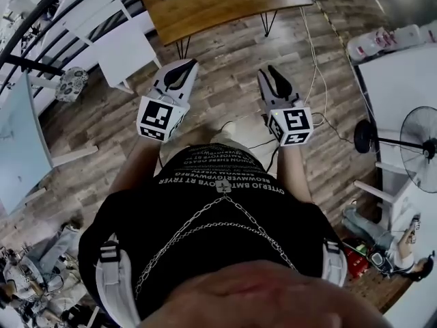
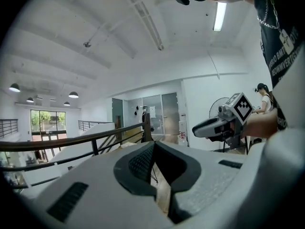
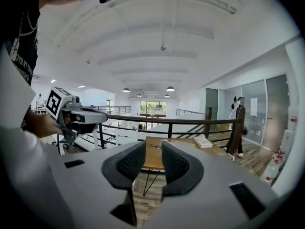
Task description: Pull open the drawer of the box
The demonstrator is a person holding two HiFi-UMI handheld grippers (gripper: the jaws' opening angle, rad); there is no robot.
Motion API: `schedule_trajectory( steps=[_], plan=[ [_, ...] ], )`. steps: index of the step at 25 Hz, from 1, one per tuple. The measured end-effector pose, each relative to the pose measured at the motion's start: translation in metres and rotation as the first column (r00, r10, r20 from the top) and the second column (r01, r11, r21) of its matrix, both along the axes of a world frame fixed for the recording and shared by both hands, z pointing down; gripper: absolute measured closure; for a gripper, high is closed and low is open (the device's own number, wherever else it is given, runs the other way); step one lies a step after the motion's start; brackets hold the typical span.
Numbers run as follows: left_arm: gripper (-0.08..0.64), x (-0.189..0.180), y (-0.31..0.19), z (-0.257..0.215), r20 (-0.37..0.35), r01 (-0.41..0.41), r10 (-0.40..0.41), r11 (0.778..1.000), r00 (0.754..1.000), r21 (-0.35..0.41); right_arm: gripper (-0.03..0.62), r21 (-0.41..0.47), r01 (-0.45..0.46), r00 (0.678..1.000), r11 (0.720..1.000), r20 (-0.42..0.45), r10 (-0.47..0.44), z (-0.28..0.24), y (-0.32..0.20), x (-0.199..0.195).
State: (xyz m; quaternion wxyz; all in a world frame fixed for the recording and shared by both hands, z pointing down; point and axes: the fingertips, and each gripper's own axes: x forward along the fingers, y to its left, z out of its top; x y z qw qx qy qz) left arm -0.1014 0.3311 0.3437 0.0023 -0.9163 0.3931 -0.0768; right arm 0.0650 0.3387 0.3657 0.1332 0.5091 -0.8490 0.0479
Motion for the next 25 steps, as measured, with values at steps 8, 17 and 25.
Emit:
schedule_trajectory(
  steps=[8, 17, 25],
  plan=[
    [0.555, 0.051, -0.059, -0.008, 0.003, -0.009, 0.009, 1.000, 1.000, 0.011, 0.492, -0.021, 0.012, 1.000, 1.000, 0.010, -0.012, -0.001, -0.056, 0.051],
    [0.555, 0.096, -0.088, -0.013, 0.027, 0.020, -0.020, 1.000, 0.999, 0.018, 0.494, -0.052, 0.073, 0.997, 0.996, 0.036, -0.071, 0.008, -0.088, 0.086],
    [0.555, 0.120, -0.107, -0.012, -0.008, 0.093, -0.093, 0.995, 0.996, 0.029, 0.494, -0.037, 0.130, 0.991, 0.991, 0.034, -0.129, 0.013, -0.113, 0.116]
  ],
)
